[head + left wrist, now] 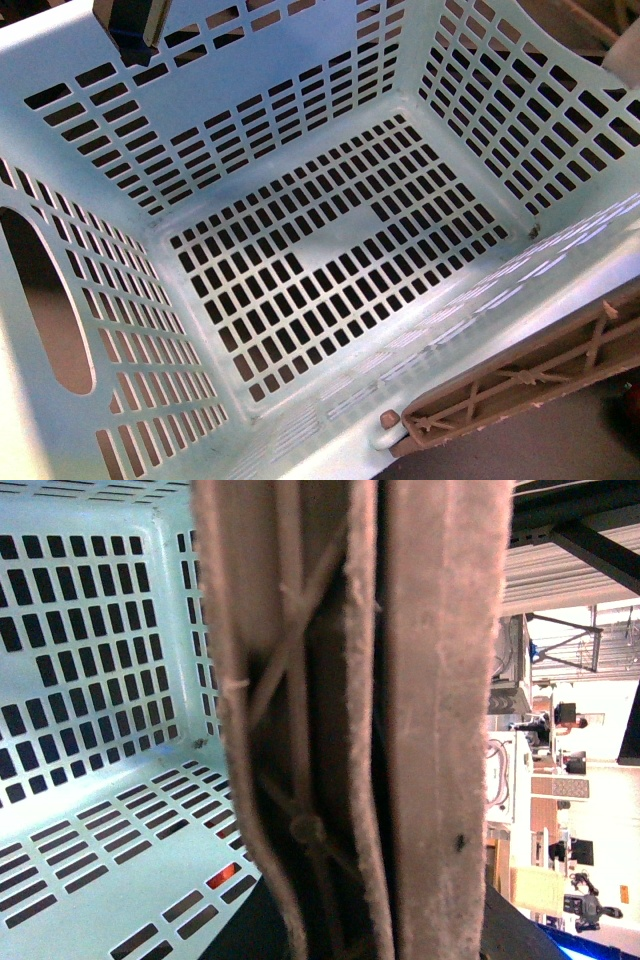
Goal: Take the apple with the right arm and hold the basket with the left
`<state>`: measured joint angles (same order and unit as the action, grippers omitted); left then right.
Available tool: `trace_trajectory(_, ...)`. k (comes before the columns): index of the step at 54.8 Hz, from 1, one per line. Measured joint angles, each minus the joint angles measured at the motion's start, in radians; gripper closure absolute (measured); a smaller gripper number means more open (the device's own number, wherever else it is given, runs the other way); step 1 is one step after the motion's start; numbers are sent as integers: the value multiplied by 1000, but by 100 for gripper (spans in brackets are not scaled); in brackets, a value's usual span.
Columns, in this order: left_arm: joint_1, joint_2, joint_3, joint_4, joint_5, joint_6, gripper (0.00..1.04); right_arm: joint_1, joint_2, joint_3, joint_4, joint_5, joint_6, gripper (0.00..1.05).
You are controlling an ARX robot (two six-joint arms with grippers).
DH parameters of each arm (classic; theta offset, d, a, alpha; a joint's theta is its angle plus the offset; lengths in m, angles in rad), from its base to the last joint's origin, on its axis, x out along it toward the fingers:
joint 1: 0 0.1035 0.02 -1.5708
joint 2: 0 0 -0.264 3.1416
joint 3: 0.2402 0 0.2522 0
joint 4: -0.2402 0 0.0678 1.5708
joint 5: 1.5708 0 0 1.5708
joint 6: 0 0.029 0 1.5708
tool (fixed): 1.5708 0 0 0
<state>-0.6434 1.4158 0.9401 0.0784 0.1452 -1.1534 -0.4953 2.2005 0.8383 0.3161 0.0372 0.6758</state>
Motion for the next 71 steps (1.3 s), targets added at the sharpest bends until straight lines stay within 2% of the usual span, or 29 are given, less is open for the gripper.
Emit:
trace_trajectory(17,0,0,0,0,2,0,88,38,74,71,-13,0,39,9)
trace_trajectory(51,0,0,0,0,0,0,88,56,215,217,-55,1,44,9)
trace_trajectory(61,0,0,0,0,0,0,88,55,225,222,-51,5,38,24)
trace_trajectory(71,0,0,0,0,0,0,88,49,215,200,-31,3,3,25)
